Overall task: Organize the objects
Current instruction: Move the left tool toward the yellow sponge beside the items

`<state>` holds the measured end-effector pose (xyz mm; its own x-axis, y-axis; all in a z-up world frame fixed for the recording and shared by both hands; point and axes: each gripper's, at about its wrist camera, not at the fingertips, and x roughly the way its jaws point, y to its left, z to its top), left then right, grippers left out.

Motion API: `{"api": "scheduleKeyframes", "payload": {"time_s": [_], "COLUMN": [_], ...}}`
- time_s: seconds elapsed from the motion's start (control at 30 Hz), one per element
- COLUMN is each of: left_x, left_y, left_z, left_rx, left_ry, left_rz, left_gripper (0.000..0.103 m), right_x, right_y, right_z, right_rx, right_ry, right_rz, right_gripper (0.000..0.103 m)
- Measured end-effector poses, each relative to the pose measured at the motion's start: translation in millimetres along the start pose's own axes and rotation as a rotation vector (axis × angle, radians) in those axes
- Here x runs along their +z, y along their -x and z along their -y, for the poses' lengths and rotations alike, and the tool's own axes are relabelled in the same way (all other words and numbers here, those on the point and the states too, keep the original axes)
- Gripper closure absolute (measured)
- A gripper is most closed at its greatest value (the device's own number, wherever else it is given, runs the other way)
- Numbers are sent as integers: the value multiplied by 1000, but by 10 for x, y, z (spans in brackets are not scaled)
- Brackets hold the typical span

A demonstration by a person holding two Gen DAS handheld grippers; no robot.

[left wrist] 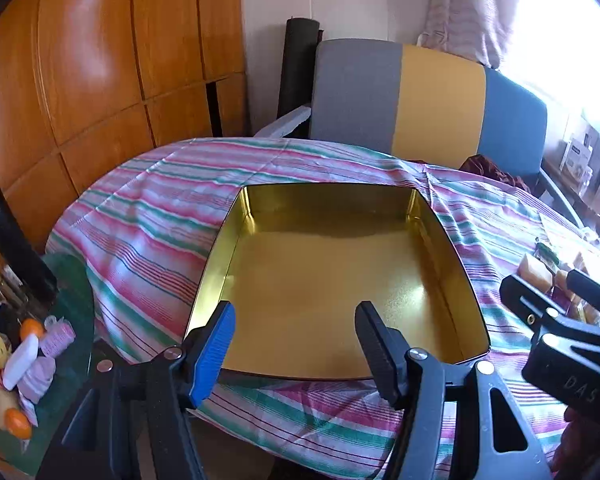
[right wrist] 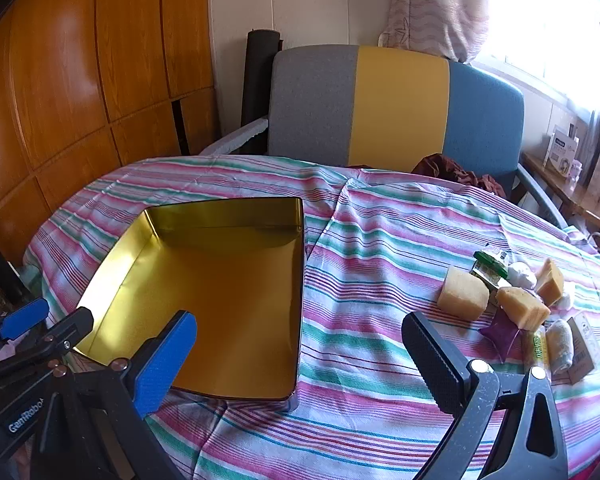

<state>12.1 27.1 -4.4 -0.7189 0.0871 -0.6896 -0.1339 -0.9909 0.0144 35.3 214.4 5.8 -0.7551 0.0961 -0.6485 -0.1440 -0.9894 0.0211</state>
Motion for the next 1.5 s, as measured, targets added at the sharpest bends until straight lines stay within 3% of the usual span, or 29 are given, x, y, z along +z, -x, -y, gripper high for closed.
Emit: {"api": "scheduleKeyframes", "payload": {"time_s": [0.37,0.73,1.17,1.5], "left_x": [86,154,218,243], "left_y": [26,-4,68,94], "left_z": [299,633,1166,1416], "left_rx": [-51,-124,-197,-224], "left_ry": [-80,-153,-293,-357], "left_rz": [22,28,80,81], "left_gripper": [40,27,24,24], "right_x": [49,64,134,159], "right_y": [96,131,250,477], "right_z": [378,922,1920,2608], "right_rx": [-14,-93,-147,-243], "right_ry": [-56,-117,-253,-320], "right_rz": [32,25,-19,35], "right_gripper": [0,0,0,0]}}
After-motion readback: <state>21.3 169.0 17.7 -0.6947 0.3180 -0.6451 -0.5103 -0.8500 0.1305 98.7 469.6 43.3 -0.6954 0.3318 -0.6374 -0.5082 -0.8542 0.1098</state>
